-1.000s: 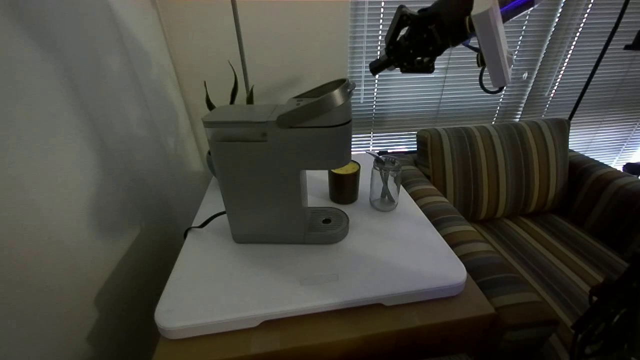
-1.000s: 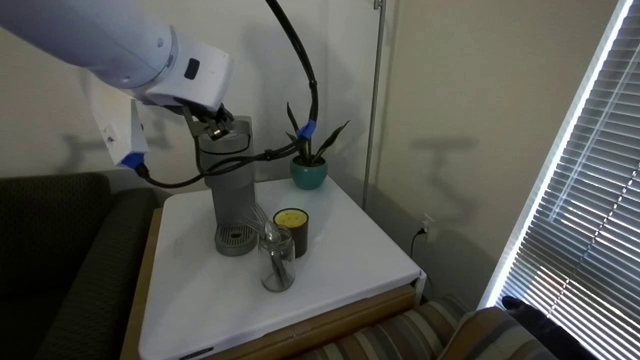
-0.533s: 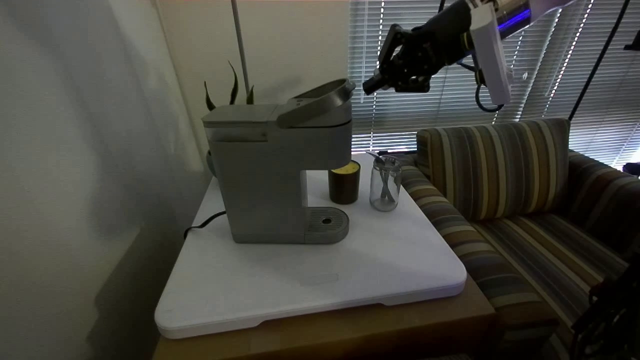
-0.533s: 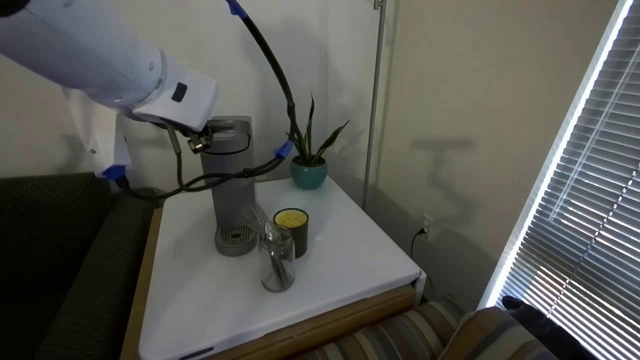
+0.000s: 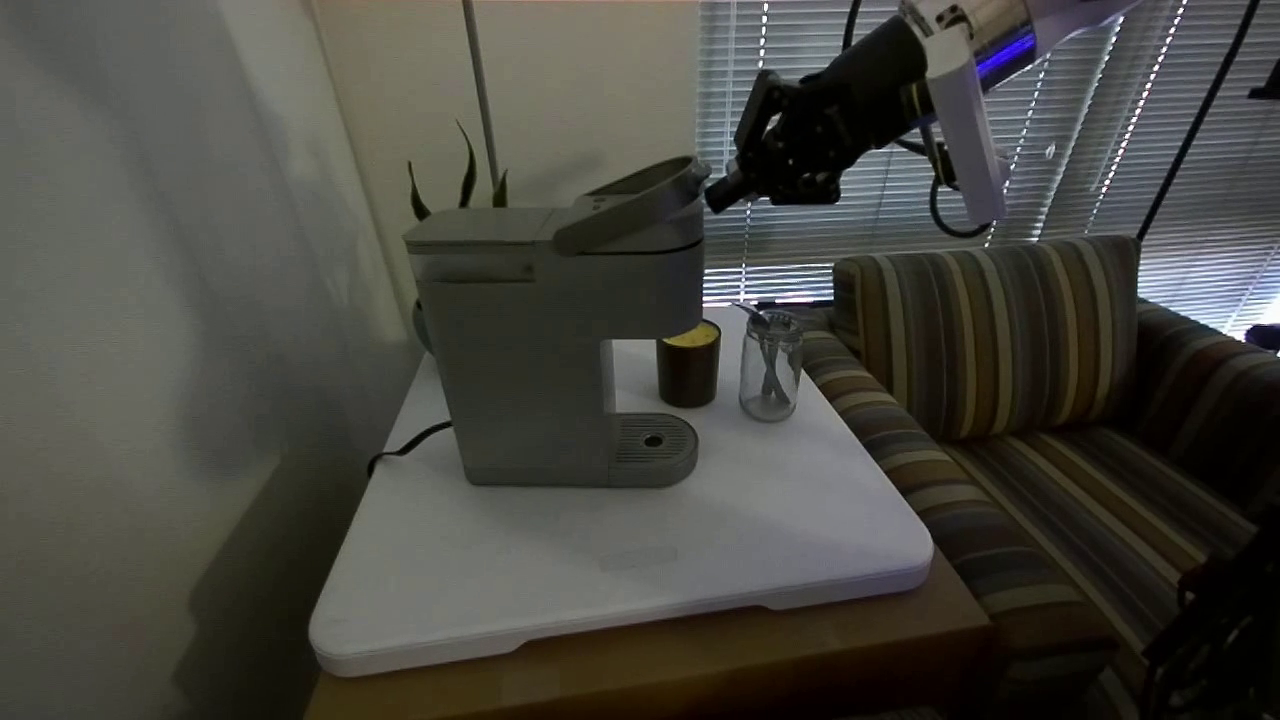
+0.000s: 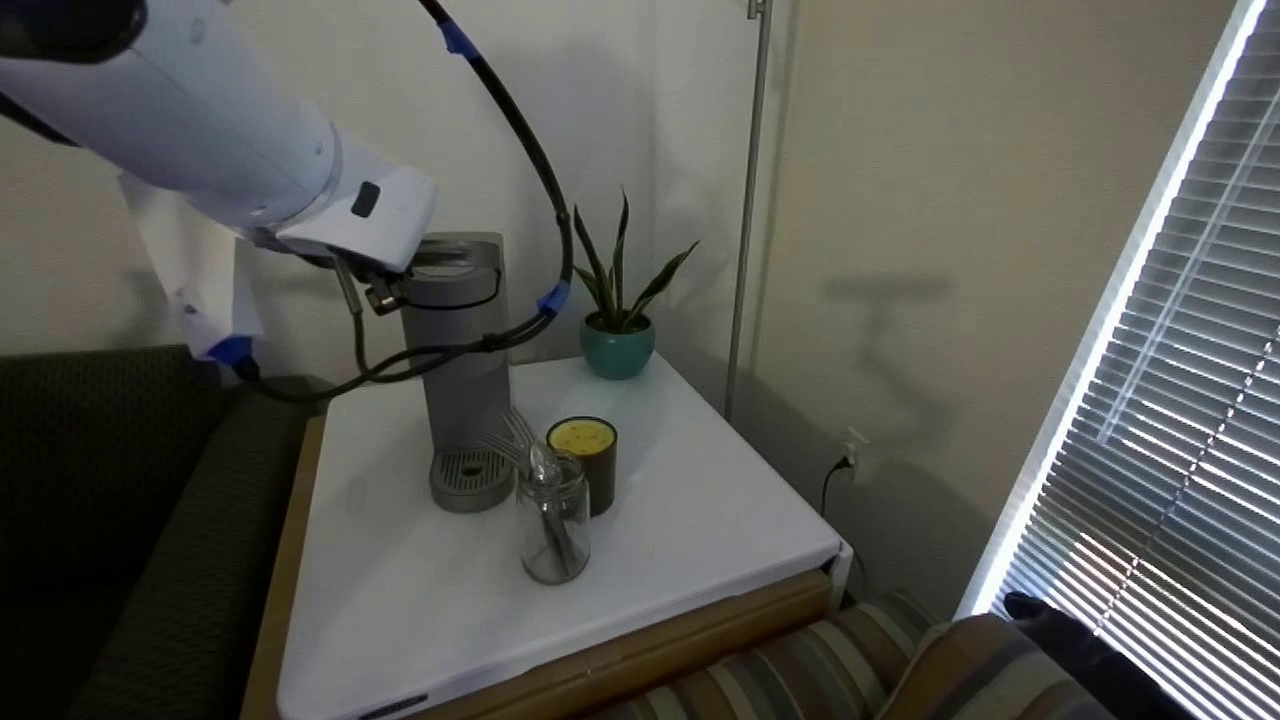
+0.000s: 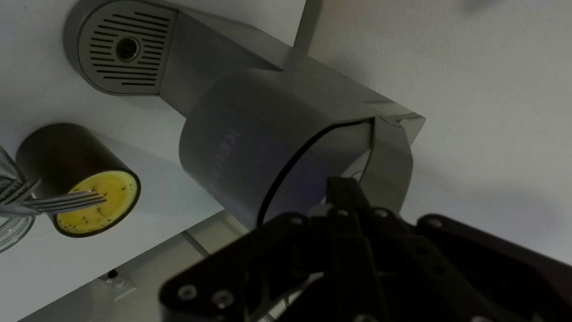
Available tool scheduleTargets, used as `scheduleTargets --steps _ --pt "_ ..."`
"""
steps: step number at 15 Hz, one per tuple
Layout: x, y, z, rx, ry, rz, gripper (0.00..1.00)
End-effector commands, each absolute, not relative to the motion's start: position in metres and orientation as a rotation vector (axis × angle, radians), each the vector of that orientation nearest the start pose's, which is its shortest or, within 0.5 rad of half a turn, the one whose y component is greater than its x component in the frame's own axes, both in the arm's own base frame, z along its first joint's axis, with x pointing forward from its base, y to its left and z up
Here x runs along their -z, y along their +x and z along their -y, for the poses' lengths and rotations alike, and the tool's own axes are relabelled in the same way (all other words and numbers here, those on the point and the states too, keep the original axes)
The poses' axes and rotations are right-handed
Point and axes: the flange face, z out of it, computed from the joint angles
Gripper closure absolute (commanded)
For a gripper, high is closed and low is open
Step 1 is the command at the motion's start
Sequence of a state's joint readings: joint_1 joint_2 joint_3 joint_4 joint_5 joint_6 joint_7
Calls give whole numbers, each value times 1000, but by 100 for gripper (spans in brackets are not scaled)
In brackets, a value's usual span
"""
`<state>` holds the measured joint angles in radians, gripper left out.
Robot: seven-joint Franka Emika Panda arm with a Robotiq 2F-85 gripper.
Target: Open the coffee maker, close it, and then open it again
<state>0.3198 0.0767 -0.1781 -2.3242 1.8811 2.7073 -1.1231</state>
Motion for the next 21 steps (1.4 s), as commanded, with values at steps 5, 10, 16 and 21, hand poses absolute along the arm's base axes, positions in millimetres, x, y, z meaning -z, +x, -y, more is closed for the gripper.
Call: scheduleTargets --steps 5,10,16,21 --pt "-311 521 -35 778 -2269 -493 100" --pt "-315 525 -37 792 -2263 -476 100" --pt "-330 531 -39 832 -2256 -450 100" --pt "-338 536 -40 861 -2250 -431 100"
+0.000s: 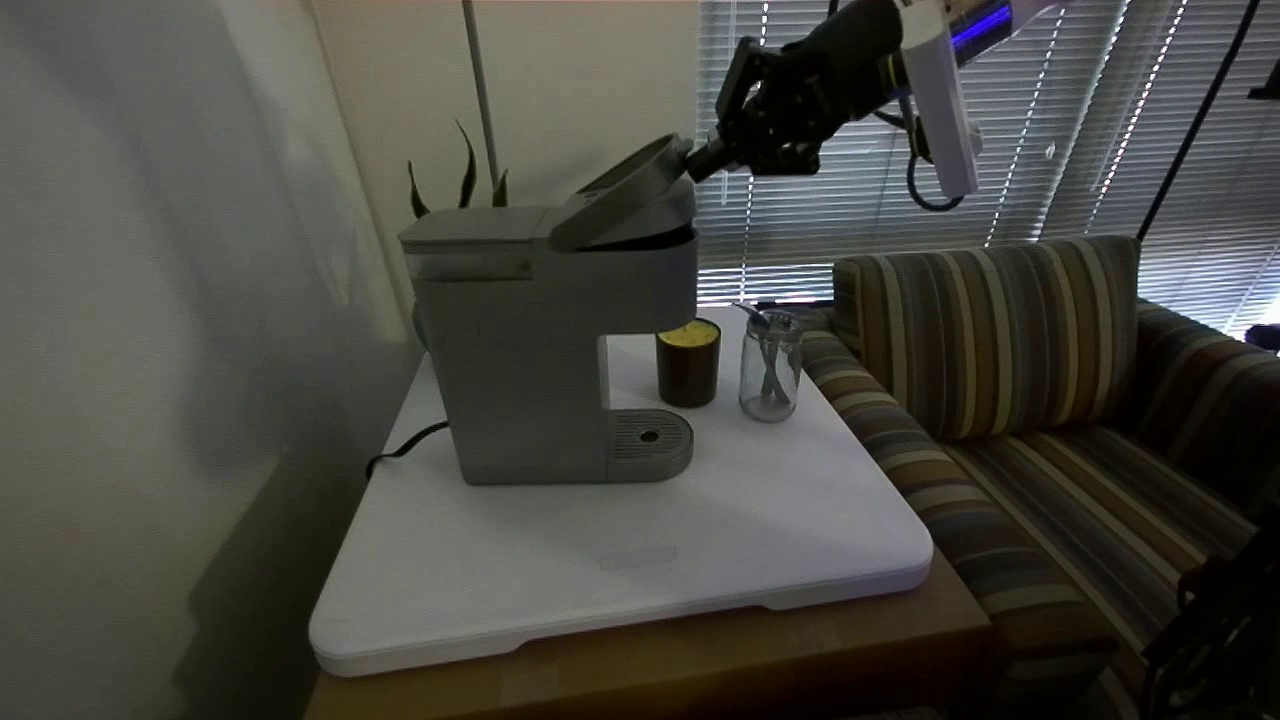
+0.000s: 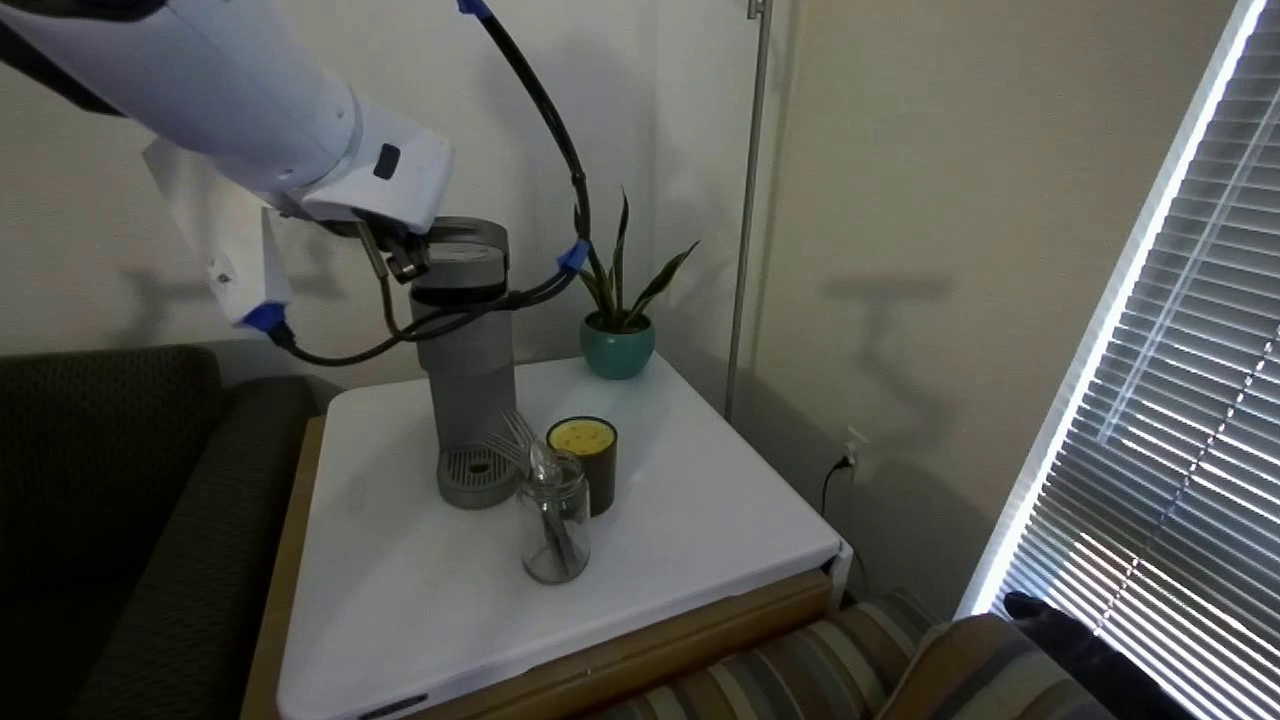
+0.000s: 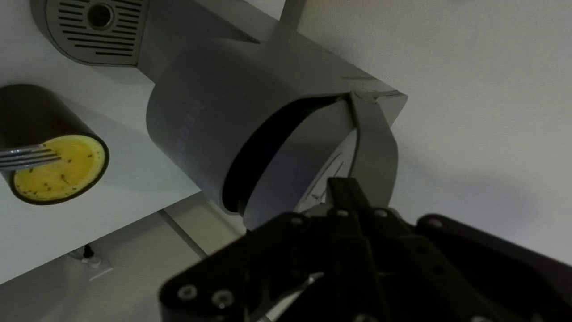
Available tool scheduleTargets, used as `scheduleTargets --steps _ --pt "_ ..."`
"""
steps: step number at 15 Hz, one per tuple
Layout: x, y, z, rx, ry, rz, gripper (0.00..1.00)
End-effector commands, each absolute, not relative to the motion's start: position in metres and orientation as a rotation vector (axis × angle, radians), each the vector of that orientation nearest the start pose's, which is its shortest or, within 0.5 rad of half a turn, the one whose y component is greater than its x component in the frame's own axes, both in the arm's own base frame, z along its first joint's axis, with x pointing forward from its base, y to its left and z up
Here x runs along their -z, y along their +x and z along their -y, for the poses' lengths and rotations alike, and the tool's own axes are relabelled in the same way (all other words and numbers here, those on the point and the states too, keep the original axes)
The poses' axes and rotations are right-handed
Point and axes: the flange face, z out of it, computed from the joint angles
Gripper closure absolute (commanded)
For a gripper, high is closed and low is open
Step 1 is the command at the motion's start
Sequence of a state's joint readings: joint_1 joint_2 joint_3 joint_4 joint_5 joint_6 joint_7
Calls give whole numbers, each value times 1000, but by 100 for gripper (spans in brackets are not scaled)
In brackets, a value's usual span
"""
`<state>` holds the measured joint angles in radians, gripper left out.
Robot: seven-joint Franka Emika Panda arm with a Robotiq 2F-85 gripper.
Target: Open the coffee maker, close it, and then open it again
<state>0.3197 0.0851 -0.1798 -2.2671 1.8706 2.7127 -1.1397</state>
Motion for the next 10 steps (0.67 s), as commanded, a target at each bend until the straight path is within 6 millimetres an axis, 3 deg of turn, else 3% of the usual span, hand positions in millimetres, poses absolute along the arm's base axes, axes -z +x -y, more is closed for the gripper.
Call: scheduleTargets --steps 1,10 --pt "-339 537 -40 864 -2249 -428 100" --pt "-355 549 -48 916 -2227 -354 100"
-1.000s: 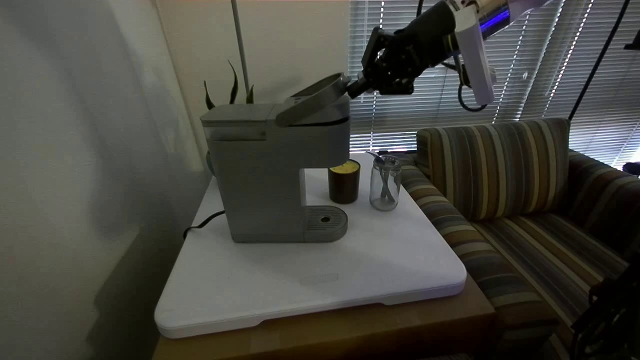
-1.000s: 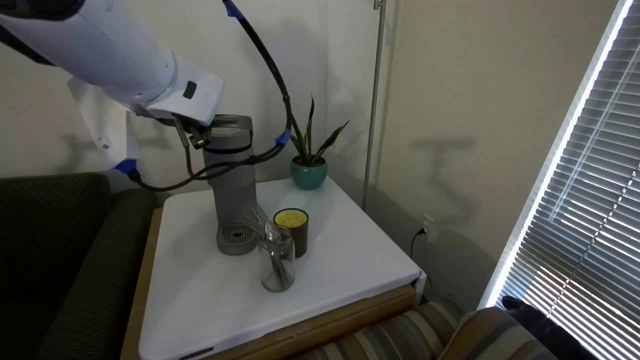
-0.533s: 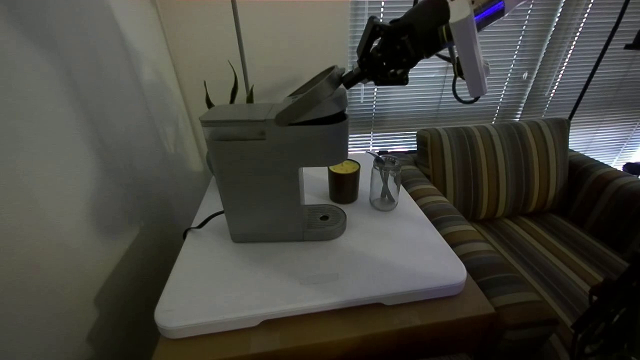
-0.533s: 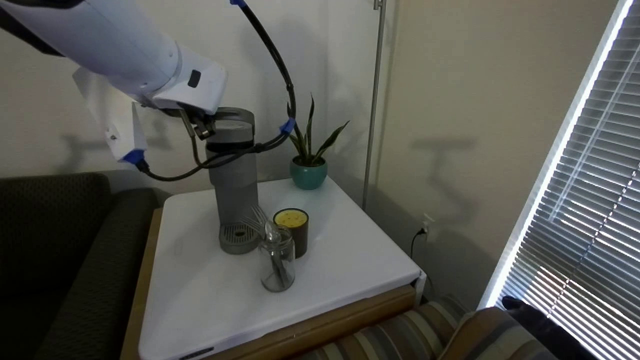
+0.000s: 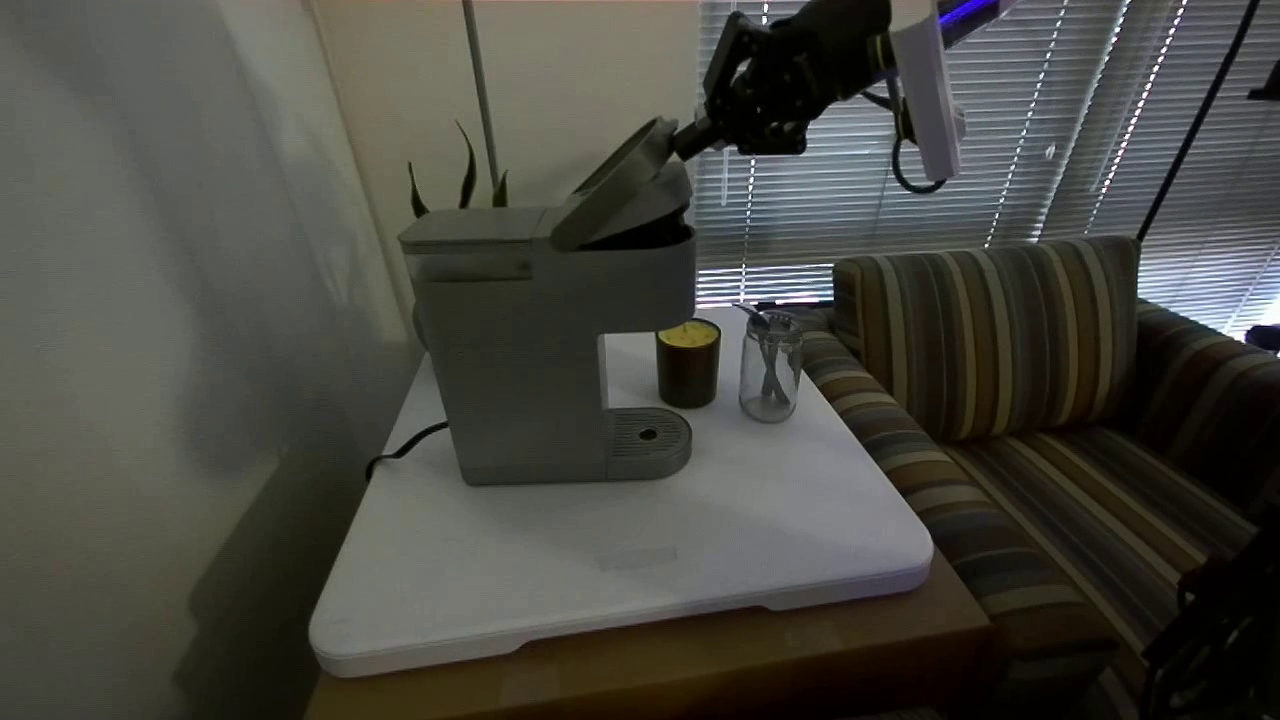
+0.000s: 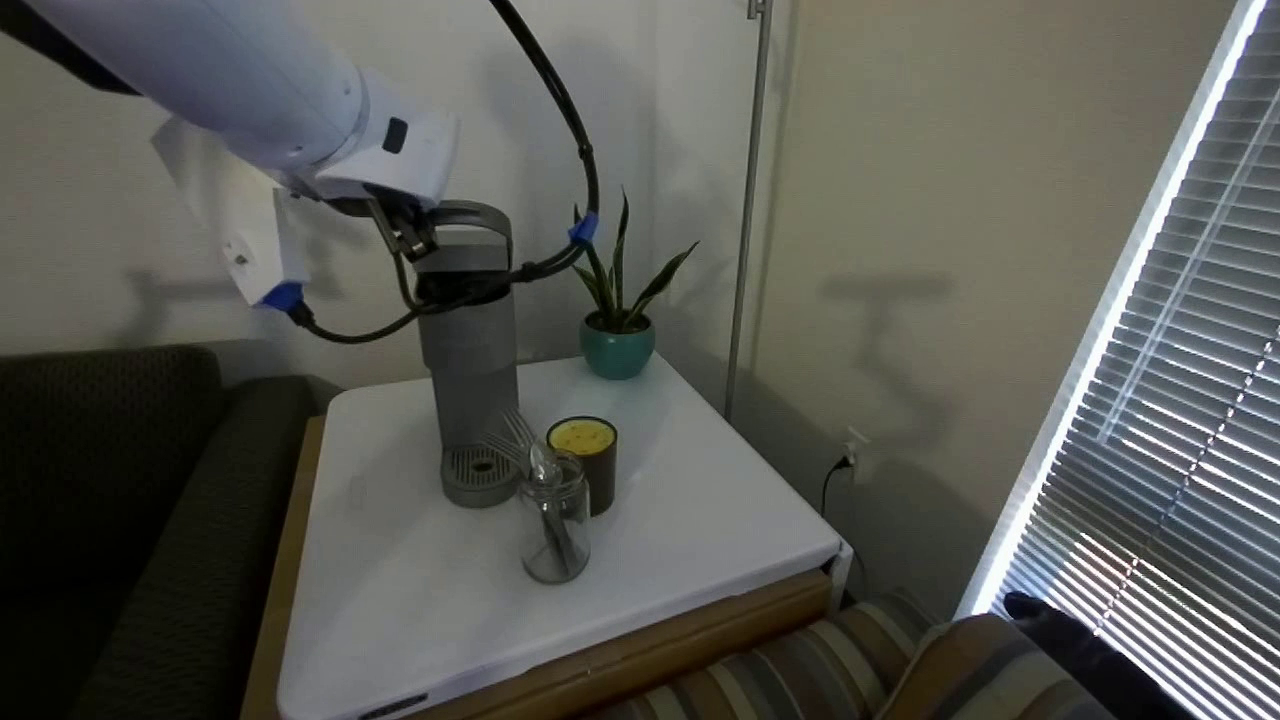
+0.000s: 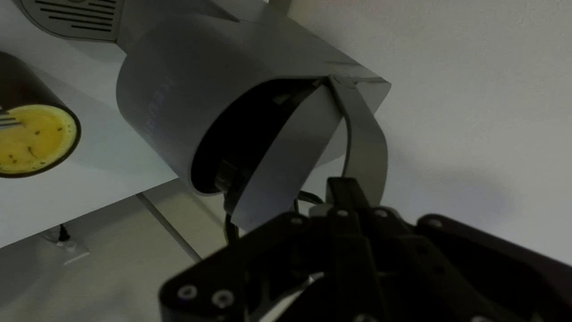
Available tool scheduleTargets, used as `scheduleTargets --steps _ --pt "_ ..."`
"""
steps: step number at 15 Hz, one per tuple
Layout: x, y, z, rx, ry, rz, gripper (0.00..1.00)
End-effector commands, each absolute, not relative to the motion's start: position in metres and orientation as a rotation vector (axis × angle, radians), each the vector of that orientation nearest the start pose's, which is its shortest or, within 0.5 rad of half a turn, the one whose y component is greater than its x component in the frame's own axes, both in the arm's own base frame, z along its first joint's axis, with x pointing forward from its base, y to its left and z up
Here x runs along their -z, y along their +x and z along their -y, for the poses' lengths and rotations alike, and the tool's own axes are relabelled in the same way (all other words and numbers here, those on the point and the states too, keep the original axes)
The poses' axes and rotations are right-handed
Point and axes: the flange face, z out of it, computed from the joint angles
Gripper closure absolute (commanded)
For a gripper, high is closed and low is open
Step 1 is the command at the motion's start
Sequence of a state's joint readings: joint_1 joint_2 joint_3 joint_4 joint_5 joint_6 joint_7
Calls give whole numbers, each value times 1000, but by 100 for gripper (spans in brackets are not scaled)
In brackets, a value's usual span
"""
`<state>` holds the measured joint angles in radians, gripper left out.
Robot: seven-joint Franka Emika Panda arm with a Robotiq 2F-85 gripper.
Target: Open the coffee maker, close it, and then open it again
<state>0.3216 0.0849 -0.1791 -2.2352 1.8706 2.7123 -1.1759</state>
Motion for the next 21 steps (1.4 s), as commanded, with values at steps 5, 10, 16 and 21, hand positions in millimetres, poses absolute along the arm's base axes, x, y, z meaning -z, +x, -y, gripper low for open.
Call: scheduleTargets --steps 5,10,16,21 --pt "-367 562 -57 935 -2207 -300 100" --pt "-372 571 -65 939 -2193 -261 100" --pt "-373 579 -70 939 -2175 -242 100" --pt "-371 583 -76 924 -2163 -222 100"
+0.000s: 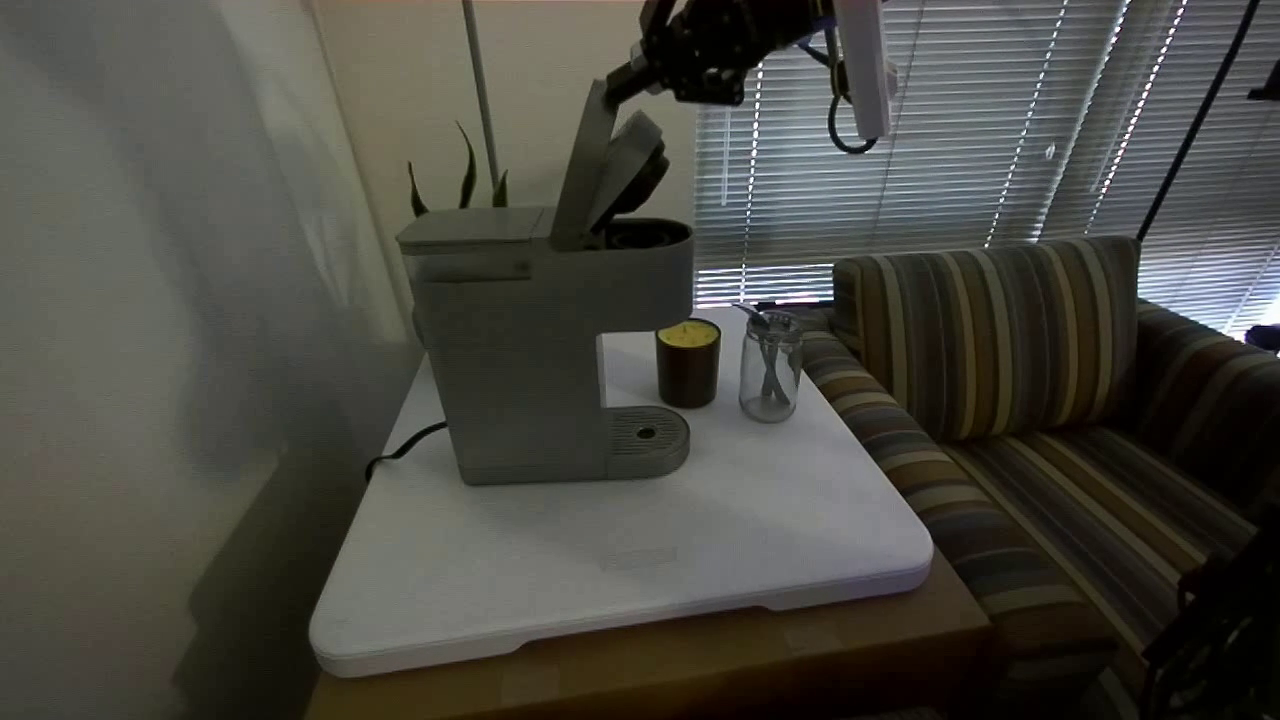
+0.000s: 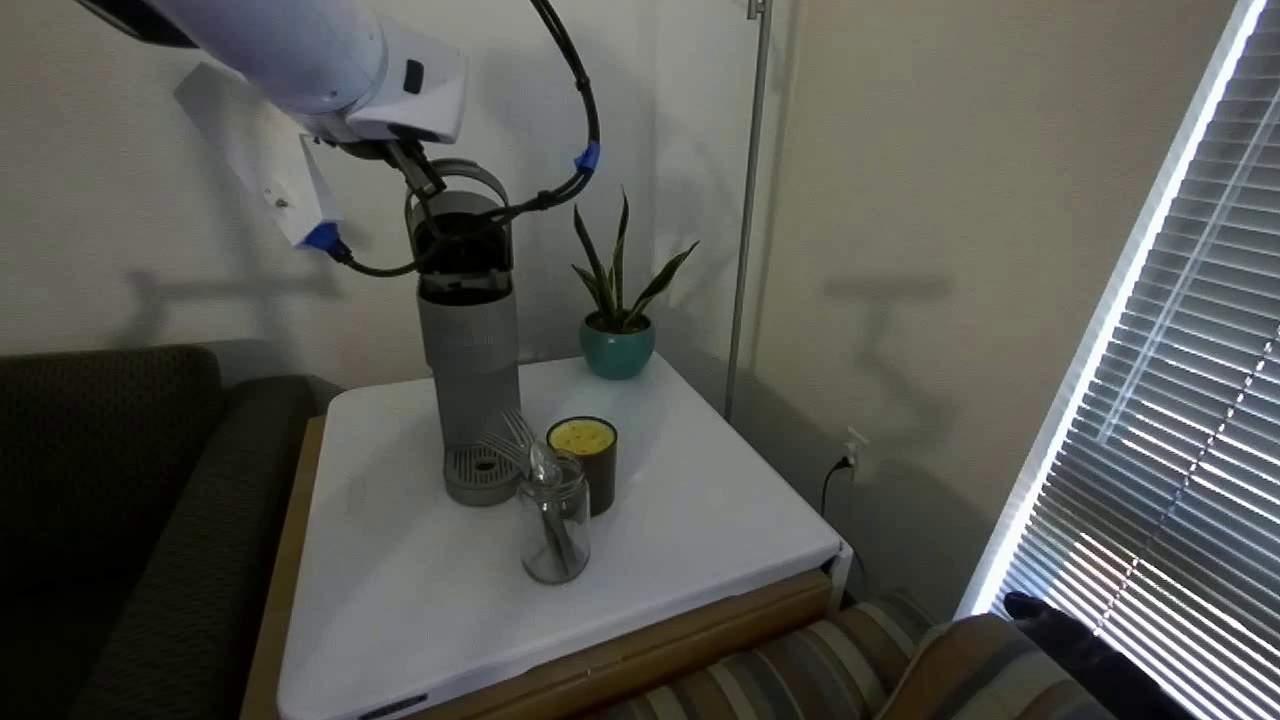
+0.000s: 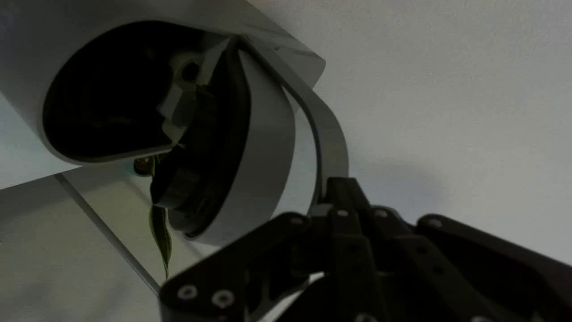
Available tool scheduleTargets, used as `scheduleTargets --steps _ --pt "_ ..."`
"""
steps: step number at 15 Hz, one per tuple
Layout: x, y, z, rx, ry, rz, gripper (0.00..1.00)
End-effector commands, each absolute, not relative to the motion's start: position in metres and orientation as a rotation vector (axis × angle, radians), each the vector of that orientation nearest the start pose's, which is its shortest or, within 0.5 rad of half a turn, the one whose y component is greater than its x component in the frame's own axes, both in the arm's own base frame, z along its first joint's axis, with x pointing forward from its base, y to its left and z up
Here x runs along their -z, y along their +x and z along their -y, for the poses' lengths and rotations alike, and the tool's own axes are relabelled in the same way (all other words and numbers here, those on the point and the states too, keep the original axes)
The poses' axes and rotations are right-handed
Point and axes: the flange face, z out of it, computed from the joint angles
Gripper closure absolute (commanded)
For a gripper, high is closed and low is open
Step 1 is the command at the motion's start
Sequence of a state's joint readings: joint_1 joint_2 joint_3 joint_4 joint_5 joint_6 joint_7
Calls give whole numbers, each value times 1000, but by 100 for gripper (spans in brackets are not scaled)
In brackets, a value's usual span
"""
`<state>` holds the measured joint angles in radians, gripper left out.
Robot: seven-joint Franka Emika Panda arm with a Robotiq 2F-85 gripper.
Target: Open the coffee maker, close it, and then open it again
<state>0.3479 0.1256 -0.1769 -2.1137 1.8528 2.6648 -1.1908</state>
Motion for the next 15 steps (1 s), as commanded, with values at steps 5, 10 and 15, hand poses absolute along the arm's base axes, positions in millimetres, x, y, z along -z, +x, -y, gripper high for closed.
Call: scheduleTargets --steps 5,10,15 --pt "-370 589 -79 917 -2151 -209 100" --pt "-367 593 -82 904 -2140 -197 100" --pt "-365 599 -86 894 -2124 -182 100"
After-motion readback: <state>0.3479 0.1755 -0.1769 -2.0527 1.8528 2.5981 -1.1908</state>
